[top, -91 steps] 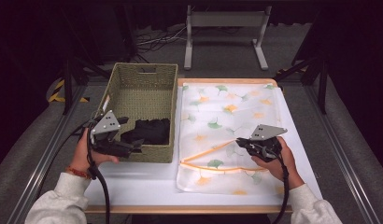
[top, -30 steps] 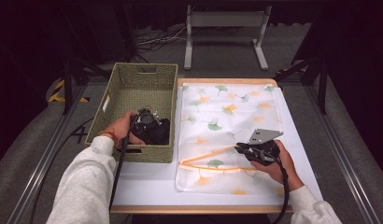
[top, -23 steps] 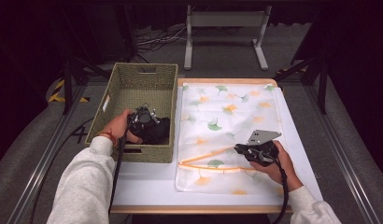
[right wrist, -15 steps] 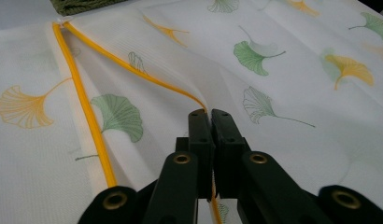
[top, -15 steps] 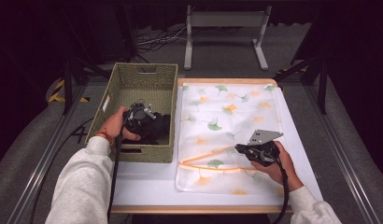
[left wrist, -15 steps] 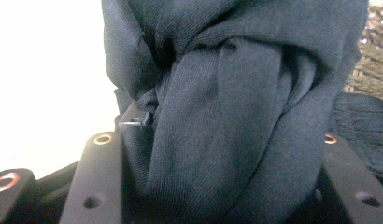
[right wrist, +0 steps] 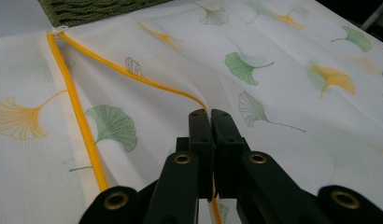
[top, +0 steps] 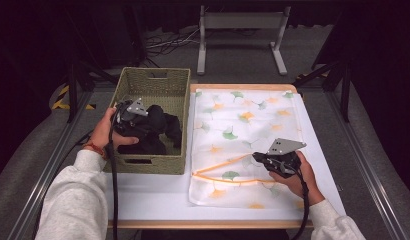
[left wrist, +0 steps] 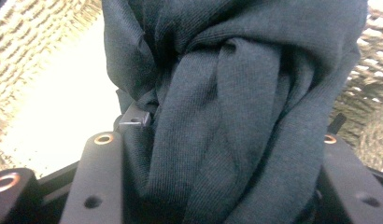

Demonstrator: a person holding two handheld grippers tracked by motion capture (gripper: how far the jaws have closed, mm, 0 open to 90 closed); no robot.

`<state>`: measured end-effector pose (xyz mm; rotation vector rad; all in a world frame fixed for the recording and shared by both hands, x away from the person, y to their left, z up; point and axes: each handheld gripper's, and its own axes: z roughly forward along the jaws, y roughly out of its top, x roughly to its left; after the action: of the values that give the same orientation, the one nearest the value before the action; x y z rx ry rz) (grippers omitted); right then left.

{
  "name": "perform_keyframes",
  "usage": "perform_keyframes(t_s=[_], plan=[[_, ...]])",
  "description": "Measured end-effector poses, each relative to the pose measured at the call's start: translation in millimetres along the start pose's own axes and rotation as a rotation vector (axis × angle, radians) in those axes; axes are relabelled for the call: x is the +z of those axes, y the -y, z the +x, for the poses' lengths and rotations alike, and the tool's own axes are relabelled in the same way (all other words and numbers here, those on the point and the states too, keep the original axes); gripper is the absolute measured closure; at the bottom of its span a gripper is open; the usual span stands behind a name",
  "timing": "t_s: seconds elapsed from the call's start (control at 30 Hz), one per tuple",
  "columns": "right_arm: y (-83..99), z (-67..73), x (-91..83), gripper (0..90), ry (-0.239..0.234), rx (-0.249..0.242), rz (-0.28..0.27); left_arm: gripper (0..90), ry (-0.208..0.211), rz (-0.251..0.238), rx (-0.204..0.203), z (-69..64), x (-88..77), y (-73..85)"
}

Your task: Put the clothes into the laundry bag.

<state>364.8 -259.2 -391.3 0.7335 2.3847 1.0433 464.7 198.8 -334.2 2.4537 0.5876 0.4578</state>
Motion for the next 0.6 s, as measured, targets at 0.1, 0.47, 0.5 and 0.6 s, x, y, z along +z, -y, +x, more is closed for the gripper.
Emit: perform_keyframes(t_s=[0.1, 0.47, 0.5, 0.6], plan=[[-0.1, 0.2, -0.2, 88.2, 0.0, 0.001, 0.0, 47.7, -0.018, -0.017, -0.005, -1.3, -5.1, -0.3], [0.5, 0.1, -0.2, 87.9, -0.001, 0.004, 0.0, 48.2, -0.078, -0.04, -0.036, -2.1, -21.0, -15.1], [0.5, 0.1, -0.3, 87.9, 0.0, 0.004, -0.001, 48.3, -0.081, -0.044, -0.029, -2.9, -24.3, -17.2], [0.4, 0.4, -0.4, 87.9, -0.001, 0.002, -0.001, 48.7, -0.095, -0.053, -0.018, -4.8, -32.0, -21.9]])
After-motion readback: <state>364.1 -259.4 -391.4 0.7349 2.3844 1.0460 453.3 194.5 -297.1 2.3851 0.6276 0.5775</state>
